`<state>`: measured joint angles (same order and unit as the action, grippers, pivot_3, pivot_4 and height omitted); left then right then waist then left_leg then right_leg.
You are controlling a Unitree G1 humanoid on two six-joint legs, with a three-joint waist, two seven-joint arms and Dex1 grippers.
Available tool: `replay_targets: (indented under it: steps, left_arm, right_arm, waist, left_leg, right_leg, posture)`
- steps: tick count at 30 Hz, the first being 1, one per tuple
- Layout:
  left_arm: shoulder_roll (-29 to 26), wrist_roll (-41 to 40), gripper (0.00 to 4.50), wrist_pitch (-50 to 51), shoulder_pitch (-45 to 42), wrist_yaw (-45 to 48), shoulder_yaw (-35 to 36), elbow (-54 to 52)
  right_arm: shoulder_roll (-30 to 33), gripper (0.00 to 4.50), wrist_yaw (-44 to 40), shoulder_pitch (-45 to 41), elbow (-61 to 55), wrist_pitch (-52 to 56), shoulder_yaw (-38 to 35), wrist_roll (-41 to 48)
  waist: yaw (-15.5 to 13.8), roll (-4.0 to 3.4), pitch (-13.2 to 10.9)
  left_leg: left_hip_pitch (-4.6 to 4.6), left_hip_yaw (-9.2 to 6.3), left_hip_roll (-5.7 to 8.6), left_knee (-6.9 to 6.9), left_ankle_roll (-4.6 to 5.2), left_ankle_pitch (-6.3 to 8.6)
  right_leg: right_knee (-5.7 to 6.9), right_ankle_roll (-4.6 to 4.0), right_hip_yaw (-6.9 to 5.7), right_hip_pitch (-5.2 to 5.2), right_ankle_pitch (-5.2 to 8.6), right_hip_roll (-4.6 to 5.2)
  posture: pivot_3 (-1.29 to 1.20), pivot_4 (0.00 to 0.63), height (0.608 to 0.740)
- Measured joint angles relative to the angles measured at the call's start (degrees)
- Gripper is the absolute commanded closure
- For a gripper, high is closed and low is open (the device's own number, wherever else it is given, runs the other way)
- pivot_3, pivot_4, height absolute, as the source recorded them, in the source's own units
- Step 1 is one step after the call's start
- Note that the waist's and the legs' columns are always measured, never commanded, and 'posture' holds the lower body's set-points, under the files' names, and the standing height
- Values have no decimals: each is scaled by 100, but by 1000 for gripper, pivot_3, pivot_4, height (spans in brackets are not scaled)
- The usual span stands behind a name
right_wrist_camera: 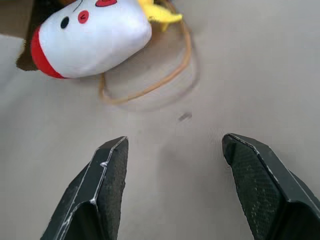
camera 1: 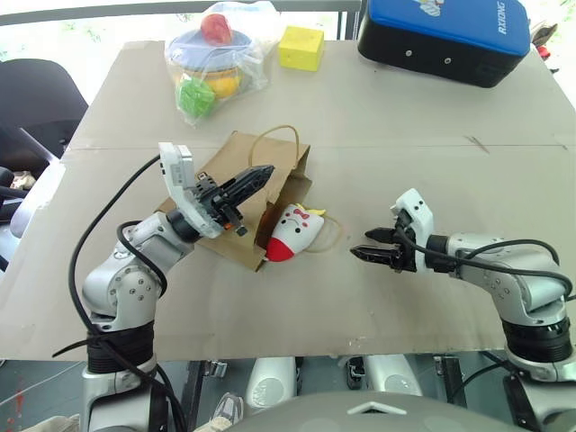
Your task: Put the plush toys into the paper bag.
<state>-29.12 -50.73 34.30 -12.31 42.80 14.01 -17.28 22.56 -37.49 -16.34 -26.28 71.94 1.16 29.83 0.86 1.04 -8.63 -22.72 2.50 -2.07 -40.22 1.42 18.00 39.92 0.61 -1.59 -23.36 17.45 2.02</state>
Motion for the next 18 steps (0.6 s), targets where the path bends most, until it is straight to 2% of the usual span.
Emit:
replay_targets:
  steps: [8, 11, 12, 15, 18]
  left_arm:
    - [5, 0, 4500, -1, -62, -2, -39, 28]
    - [3, -1, 4500, -1, -59, -15, -36, 26]
    - [3, -2, 4500, -1, -51, -27, -33, 21]
    - [2, -11, 4500, 1, 33, -79, -3, -60]
    - [2, -34, 4500, 1, 67, -113, 23, -133]
  right_arm:
    - [-1002, 1595, 441, -244, 512, 245, -30, 356]
    - [-1005, 2379, 439, -279, 660, 161, 32, 388]
    - [-1004, 2956, 442, -277, 741, 109, 67, 382]
    - [-1094, 4312, 416, -284, 931, -129, 115, 417]
    - [-1182, 4417, 403, -304, 951, -259, 39, 568]
  waist:
    - [-7, 0, 0]
    - [-7, 3, 2]
    - [-6, 2, 1]
    - [7, 2, 1]
    - [-5, 3, 2]
  left_leg:
    - [-1, 1, 1, 0, 0, 0]
    - [-1, 1, 2, 0, 0, 0]
    - [-1, 1, 2, 0, 0, 0]
    - [1, 1, 0, 0, 0, 0]
    - [1, 0, 0, 0, 0, 0]
  right_leg:
    - [-2, 0, 0, 0, 0, -1]
    - [-3, 0, 0, 0, 0, -1]
    - [-2, 0, 0, 0, 0, -1]
    - [-1, 0, 2, -1, 0, -5]
    - [-1, 0, 1, 0, 0, -4]
  posture:
    - [0, 150, 729]
    - [0, 150, 729]
    - [0, 150, 729]
    - [0, 150, 729]
    - [0, 150, 729]
